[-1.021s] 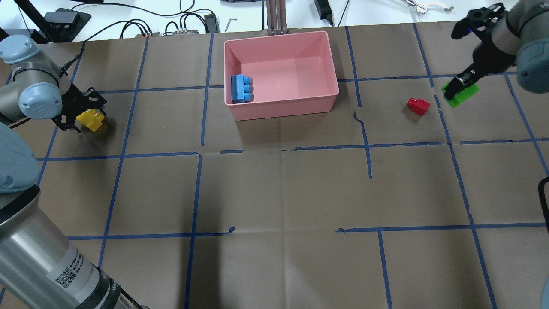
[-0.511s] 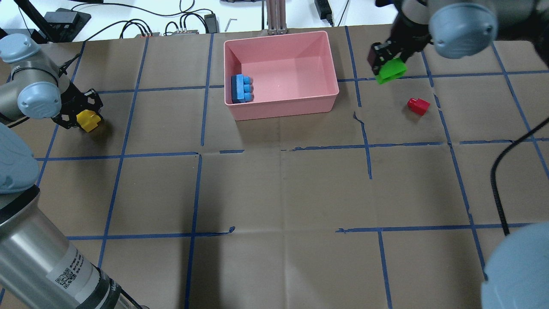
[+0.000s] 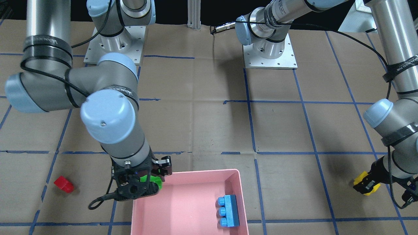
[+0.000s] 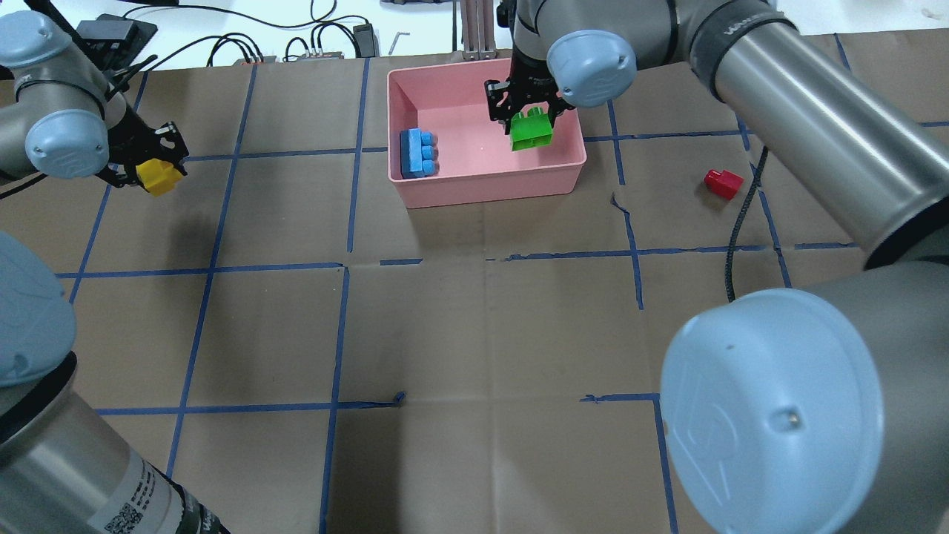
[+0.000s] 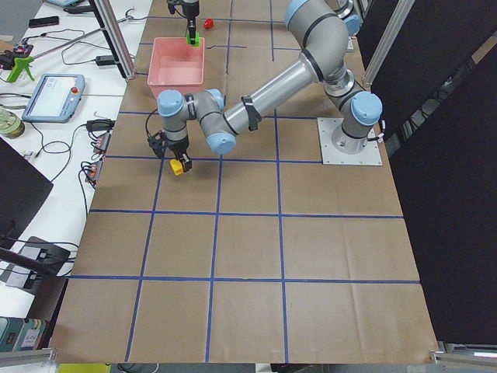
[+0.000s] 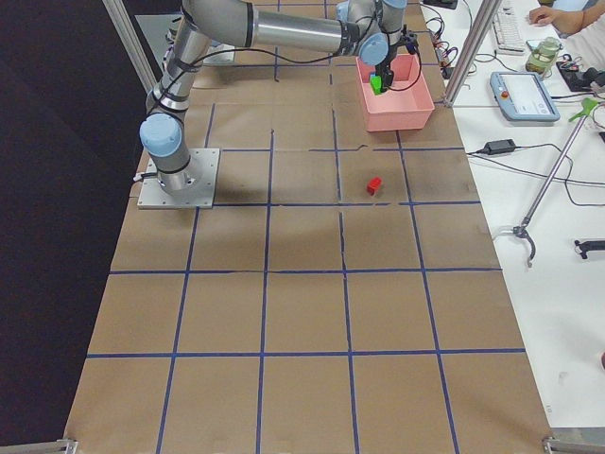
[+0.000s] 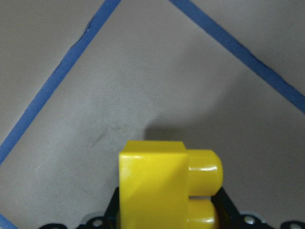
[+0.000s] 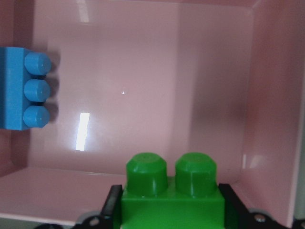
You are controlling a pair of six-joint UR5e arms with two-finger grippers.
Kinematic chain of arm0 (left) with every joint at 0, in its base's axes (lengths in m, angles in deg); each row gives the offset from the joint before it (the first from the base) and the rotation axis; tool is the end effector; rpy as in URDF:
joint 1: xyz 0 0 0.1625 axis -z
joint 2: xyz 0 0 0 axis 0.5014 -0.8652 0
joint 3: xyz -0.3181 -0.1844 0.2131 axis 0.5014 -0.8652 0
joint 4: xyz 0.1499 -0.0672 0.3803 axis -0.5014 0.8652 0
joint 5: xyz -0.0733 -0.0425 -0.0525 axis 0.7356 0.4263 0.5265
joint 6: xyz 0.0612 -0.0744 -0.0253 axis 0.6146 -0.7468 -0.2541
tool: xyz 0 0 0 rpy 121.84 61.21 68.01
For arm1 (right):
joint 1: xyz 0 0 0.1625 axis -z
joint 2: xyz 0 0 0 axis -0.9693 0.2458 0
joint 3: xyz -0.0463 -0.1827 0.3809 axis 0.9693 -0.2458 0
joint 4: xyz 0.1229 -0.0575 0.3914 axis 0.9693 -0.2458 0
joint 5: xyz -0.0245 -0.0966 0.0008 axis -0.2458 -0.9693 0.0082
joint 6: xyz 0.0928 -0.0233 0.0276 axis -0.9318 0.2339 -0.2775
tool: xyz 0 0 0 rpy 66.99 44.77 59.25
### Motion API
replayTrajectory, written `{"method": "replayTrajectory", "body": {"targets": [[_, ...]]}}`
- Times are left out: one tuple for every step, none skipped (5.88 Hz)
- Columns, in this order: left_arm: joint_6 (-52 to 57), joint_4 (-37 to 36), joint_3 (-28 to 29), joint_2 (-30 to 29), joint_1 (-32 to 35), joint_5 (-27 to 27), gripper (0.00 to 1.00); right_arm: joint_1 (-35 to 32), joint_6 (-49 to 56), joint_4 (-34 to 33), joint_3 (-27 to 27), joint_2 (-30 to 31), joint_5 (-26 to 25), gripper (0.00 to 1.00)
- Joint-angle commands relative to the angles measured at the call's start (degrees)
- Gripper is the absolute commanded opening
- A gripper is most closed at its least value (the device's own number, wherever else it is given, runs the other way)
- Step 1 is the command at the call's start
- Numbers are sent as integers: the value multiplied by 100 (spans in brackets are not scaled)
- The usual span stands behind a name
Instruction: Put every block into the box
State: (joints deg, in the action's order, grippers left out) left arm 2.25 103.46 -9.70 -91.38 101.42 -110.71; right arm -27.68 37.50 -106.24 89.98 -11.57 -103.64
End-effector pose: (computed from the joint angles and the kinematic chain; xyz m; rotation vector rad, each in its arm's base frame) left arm 0.0994 -0.6927 0.2716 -0.6525 2.9941 -0.1823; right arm 0.3077 -0.6951 0.3043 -0.2074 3.0744 -0.1258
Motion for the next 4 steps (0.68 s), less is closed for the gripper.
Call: {"method": "replayTrajectory", "body": {"targets": [[509, 57, 229, 352, 1116, 111, 0, -70, -49, -491, -277, -384, -36, 80], [501, 84, 343, 379, 1555, 608, 0, 25, 3, -687, -340, -438, -72, 99], [501, 41, 362, 345, 2021, 683, 0, 287, 308, -602, -340, -369, -63, 100], [510, 5, 362, 258, 2208, 962, 0, 629, 720, -384, -323, -255, -46, 100]]}}
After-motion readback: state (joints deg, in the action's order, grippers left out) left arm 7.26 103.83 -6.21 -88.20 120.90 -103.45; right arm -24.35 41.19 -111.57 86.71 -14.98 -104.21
